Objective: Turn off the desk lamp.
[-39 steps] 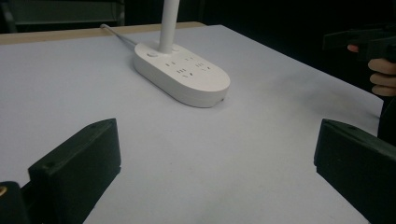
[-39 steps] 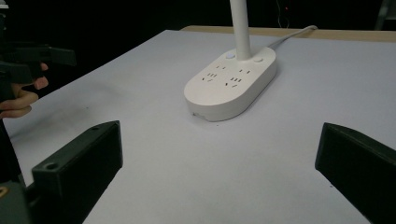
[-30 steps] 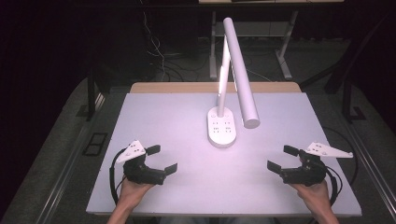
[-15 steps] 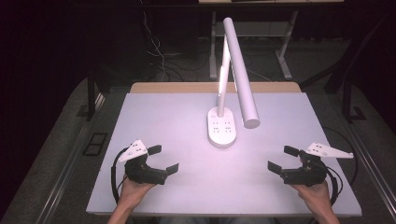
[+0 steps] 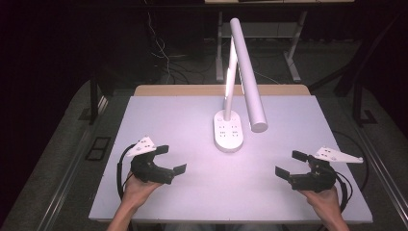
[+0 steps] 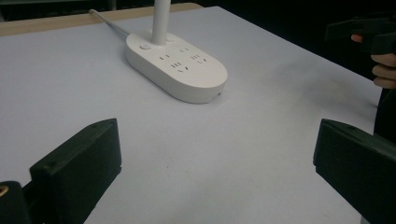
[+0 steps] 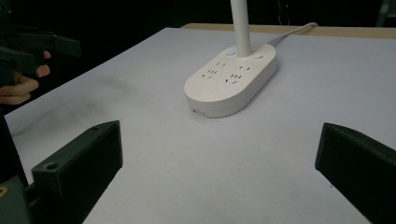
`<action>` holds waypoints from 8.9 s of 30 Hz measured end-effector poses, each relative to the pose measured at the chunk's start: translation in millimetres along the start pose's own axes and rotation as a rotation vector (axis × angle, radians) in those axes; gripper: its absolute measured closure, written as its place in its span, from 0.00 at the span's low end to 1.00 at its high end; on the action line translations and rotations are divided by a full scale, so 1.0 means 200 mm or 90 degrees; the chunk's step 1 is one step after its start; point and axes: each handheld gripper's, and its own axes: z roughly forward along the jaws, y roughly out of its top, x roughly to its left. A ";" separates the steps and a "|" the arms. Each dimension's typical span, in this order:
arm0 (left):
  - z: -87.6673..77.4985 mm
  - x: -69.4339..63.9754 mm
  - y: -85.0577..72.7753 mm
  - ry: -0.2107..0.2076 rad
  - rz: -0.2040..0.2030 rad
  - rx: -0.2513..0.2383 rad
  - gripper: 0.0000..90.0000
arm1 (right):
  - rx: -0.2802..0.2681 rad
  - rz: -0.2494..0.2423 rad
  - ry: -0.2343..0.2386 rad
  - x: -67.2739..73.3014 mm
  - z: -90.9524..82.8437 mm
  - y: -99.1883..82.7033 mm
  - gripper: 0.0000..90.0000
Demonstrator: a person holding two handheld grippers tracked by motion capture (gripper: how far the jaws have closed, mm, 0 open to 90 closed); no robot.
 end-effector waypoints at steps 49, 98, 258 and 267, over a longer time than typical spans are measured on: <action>0.45 0.31 0.60 0.019 -0.009 0.103 0.70 | 0.006 -0.001 0.003 0.00 -0.01 -0.01 0.01; 1.04 0.47 0.47 0.024 -0.102 0.122 1.00 | -0.003 -0.002 -0.009 -0.04 -0.04 -0.01 0.01; -0.05 0.09 -0.02 0.060 -0.031 -0.026 0.00 | -0.007 -0.005 -0.018 -0.03 -0.07 -0.02 0.01; -0.09 0.04 -0.13 0.071 -0.021 -0.029 0.00 | 0.001 -0.009 -0.018 -0.02 -0.06 -0.03 0.01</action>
